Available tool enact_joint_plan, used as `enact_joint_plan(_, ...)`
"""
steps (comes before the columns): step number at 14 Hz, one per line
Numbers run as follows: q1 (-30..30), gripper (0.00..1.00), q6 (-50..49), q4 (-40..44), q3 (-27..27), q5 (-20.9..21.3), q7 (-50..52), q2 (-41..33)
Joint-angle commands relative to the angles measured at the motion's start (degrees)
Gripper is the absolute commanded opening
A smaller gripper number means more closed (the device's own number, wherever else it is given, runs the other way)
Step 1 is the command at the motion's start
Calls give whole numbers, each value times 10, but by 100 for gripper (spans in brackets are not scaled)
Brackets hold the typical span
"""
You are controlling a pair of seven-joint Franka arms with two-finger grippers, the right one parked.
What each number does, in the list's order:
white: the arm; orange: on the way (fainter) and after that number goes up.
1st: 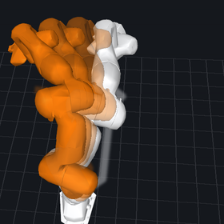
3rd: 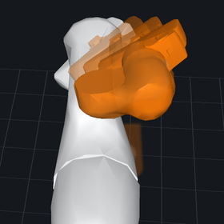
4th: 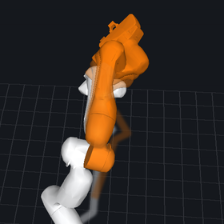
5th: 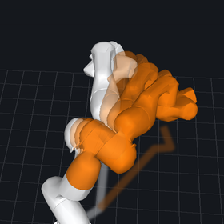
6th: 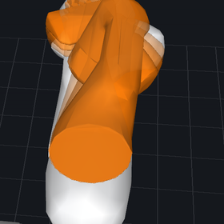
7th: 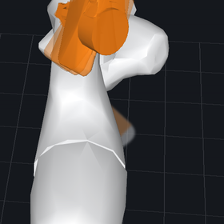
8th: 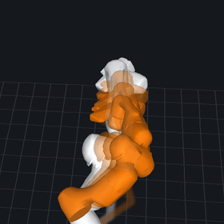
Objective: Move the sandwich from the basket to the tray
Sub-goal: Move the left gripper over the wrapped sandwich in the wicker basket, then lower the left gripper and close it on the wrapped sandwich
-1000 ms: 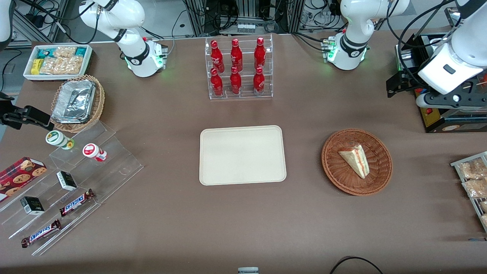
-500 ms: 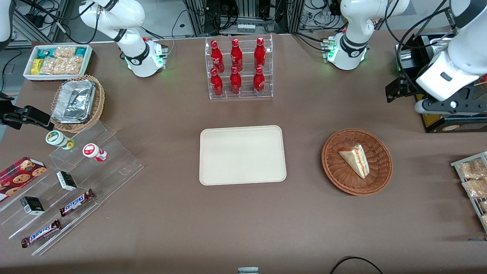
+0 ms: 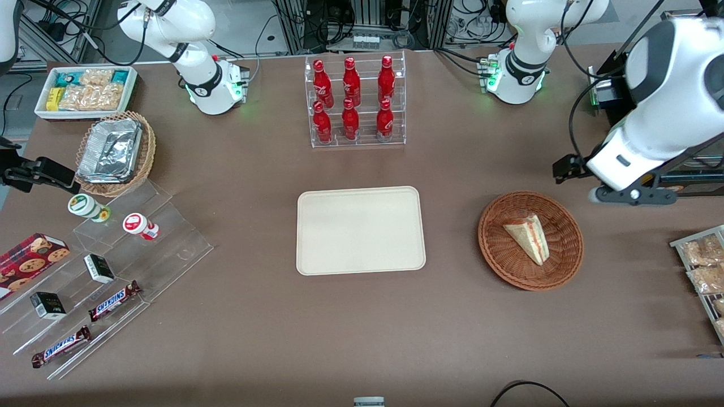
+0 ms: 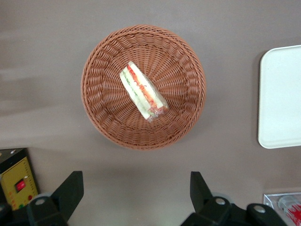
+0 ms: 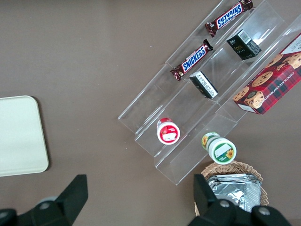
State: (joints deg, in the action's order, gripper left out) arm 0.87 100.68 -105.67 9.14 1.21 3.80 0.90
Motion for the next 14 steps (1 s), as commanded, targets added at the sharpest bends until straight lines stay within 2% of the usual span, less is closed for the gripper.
enact_joint_plan(1, -3, 100, 81, -72, -3, 8, 17, -9)
enact_joint_plan(6, -3, 100, 178, -113, -3, 8, 111, 19)
enact_joint_plan(11, -3, 100, 286, -179, -3, 9, 343, 24)
enact_joint_plan(14, 5, 100, 317, -203, -3, 9, 386, 25)
